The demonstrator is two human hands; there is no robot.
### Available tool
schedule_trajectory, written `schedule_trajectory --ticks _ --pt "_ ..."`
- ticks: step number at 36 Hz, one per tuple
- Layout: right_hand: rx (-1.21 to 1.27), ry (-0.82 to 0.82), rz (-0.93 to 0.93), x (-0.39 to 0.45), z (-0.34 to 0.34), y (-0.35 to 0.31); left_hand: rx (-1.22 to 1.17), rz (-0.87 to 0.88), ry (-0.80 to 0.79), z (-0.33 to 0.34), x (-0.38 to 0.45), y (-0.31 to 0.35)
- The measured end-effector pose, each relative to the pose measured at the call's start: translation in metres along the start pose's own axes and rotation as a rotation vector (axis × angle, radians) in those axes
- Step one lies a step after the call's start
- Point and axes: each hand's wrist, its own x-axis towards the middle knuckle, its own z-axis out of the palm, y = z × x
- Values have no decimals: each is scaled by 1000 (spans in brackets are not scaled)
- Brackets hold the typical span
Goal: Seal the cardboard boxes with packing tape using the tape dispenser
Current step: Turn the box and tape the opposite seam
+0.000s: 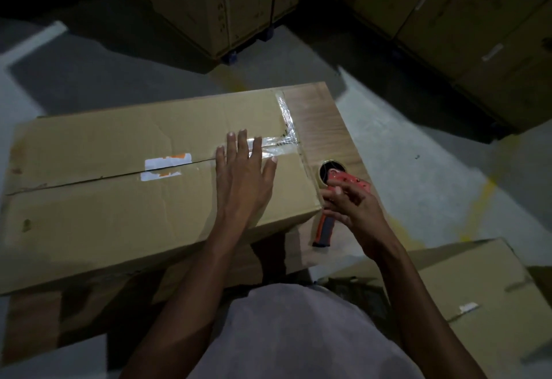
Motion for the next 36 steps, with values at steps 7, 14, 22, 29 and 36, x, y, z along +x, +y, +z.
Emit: schedule_trajectory --ticks 7,14,22,29,36 --pt "78 70 47 -12 9 13 30 10 -8 4 3 -1" --pt "183 81 75 -14 12 15 20 23 -10 3 0 -2" --pt "352 85 56 -16 17 28 28 38 -29 -1 -1 -2" --pt "409 84 42 -14 20 37 17 43 -39 -6 -4 0" --pt "317 124 34 -3 26 31 17 60 -37 -6 -4 -1"
